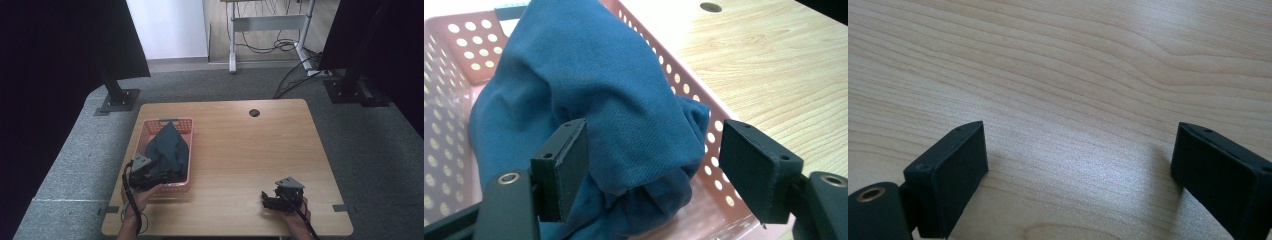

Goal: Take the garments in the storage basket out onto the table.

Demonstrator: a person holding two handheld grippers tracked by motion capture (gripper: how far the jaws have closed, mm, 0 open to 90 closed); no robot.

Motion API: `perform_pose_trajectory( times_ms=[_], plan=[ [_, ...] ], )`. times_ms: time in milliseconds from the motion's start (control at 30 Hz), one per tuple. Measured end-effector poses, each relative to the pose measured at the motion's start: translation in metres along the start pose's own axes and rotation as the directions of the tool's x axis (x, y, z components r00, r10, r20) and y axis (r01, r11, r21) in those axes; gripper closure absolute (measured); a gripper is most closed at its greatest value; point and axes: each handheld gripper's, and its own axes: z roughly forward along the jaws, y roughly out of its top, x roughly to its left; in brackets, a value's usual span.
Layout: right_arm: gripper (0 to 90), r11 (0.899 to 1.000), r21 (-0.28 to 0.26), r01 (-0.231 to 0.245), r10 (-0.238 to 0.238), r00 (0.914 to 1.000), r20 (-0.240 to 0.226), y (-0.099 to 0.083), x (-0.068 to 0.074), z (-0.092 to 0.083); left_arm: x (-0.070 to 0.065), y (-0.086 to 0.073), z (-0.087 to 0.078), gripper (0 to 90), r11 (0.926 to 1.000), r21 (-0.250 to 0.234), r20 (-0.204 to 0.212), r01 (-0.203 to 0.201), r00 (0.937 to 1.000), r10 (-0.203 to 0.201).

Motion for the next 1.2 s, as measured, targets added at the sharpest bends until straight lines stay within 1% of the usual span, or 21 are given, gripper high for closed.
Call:
perform_pose_trajectory(
  times_ms=[233, 367, 500, 733, 1033, 1200],
  plan=[
    [7.4, 1.000, 0.000, 0.001, -0.001, 1.0000, -0.001, 0.000, 0.000, 0.000, 0.003, 0.003, 0.005, 28.3, 0.9999, 0.004, 0.003, 0.014, 0.9999, -0.014],
    [7.4, 1.000, 0.001, 0.000, 0.000, 1.0000, -0.002, 0.000, 0.000, 0.000, 0.001, 0.007, 0.007, 28.4, 1.0000, 0.007, -0.005, -0.003, 1.0000, 0.003],
    [7.4, 1.000, 0.000, 0.001, -0.001, 1.0000, -0.001, 0.000, 0.000, 0.000, 0.001, 0.010, 0.010, 28.4, 0.9998, 0.017, -0.015, -0.009, 0.9999, 0.009],
    [7.4, 1.000, 0.000, 0.002, -0.002, 1.0000, -0.001, 0.000, 0.000, 0.000, 0.004, 0.013, 0.015, 28.4, 0.9997, 0.026, -0.023, -0.004, 0.9997, 0.005],
    [7.4, 1.000, 0.000, 0.001, -0.001, 1.0000, -0.002, 0.000, 0.000, 0.000, 0.005, 0.018, 0.019, 28.3, 0.9994, 0.035, -0.022, -0.009, 0.9997, 0.009],
    [7.4, 1.000, 0.000, 0.001, -0.001, 1.0000, -0.002, 0.000, 0.000, 0.000, 0.005, 0.020, 0.022, 28.3, 0.9991, 0.041, -0.026, -0.002, 0.9997, 0.003]
  ],
)
